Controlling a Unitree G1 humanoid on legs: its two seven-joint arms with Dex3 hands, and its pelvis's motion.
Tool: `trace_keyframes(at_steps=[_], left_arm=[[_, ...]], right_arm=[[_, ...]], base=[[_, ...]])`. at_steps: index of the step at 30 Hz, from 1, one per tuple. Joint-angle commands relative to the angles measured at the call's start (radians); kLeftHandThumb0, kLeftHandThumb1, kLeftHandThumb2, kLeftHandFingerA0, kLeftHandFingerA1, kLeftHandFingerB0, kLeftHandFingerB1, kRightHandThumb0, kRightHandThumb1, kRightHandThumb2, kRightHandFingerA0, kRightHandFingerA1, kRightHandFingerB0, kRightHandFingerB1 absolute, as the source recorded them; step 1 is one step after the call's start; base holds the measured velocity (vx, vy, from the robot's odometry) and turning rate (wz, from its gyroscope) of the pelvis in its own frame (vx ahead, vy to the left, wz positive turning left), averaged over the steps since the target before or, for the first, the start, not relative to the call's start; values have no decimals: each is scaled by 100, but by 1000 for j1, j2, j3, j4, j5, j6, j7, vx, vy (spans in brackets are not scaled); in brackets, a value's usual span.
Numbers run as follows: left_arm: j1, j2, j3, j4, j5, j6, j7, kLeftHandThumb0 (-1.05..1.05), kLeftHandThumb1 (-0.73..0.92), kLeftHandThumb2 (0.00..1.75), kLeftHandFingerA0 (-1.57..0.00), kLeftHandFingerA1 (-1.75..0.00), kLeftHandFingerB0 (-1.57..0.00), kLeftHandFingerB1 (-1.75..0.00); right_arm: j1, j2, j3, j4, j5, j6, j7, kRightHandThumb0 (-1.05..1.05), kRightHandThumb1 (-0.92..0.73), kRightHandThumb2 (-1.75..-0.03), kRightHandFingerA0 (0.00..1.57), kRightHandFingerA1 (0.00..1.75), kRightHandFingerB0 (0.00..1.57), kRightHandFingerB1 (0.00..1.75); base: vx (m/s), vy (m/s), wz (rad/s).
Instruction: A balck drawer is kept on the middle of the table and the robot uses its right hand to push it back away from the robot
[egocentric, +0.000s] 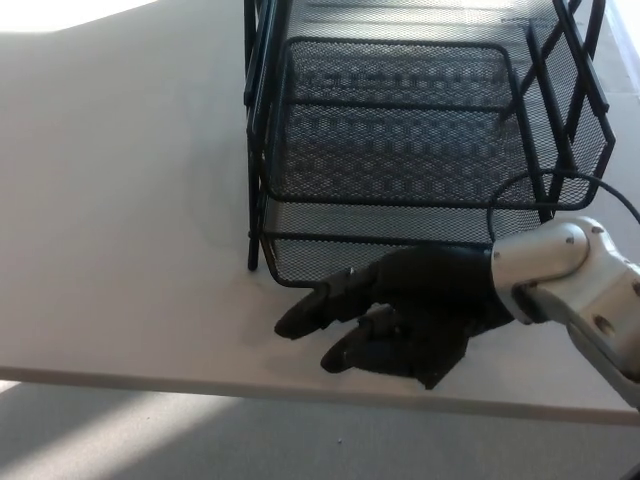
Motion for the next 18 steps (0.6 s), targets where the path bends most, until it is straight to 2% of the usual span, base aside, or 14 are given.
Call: trace_keyframes(at_steps=[1, 2, 3, 6, 7, 9, 10, 11, 13, 14, 15, 16, 17, 18], left_arm=[[5, 25, 5, 9, -3, -12, -3, -71, 80, 65, -21, -29, -18, -27], [5, 25, 4, 9, -1, -12, -2, -71, 80, 65, -21, -29, -18, -27], [4, 26, 2, 8, 2, -11, -1, -71, 83, 65, -21, -29, -18, -28], [2, 27, -2, 4, 6, -11, 1, -71, 83, 65, -21, -29, -18, -28], [2, 24, 4, 7, -1, -11, -4, -71, 80, 65, -20, -29, -18, -27], [3, 25, 7, 9, -5, -15, -8, -72, 82, 65, -21, -30, -18, -28], [1, 25, 6, 11, -5, -14, -10, -72, 79, 65, -21, -29, -18, -27], [1, 26, 7, 11, -6, -14, -14, -71, 79, 65, -20, -29, -17, -27], [1, 26, 9, 10, -9, -13, -17, -71, 79, 65, -20, -29, -17, -27], [1, 26, 8, 11, -8, -14, -16, -71, 80, 65, -20, -29, -17, -27], [1, 26, 8, 11, -7, -14, -16, -71, 80, 65, -20, -29, -17, -27], [0, 28, 3, 9, 1, -10, -5, -71, 82, 65, -21, -29, -19, -28], [0, 29, 1, 8, 4, -9, -1, -71, 82, 65, -21, -29, -19, -28], [-1, 30, 5, 9, -2, -9, -9, -69, 80, 65, -21, -29, -18, -27]], right_arm=[[119, -141, 10, -309, -17, -58, 65, -76, -69, -102, 3, 37, 10, 26], [133, -161, 7, -356, -15, -56, 69, -76, -69, -102, 3, 37, 10, 26], [151, -179, -2, -400, -10, -57, 71, -69, -85, -68, 9, 27, 6, 21], [215, -249, -24, -548, -27, -114, 77, -72, -88, -67, 8, 28, 5, 21], [240, -276, -35, -600, -37, -141, 77, -75, -72, -106, 3, 34, 3, 24], [315, -312, -89, -706, -4, -178, 80, -75, -71, -105, 3, 34, 3, 24], [361, -338, -146, -792, 39, -157, 85, -74, -68, -102, 2, 30, 3, 24], [391, -356, -183, -842, 61, -145, 87, -69, -85, -67, 3, 26, 3, 21], [412, -366, -207, -870, 69, -143, 87, -69, -85, -67, 3, 26, 3, 21], [452, -378, -250, -903, 80, -150, 88, -73, -69, -103, 0, 25, 3, 25], [471, -384, -270, -920, 84, -153, 89, -73, -69, -103, 0, 25, 3, 25], [542, -396, -353, -958, 93, -171, 94, -69, -85, -67, 2, 22, 6, 23], [563, -400, -379, -970, 96, -176, 95, -69, -85, -67, 2, 22, 6, 23], [651, -399, -480, -977, 100, -212, 110, -72, -69, -102, 0, 24, 5, 27]], base=[[0, 0, 0], [0, 0, 0], [0, 0, 0], [0, 0, 0], [0, 0, 0], [0, 0, 0], [0, 0, 0], [0, 0, 0], [0, 0, 0], [0, 0, 0], [0, 0, 0], [0, 0, 0], [0, 0, 0], [0, 0, 0]])
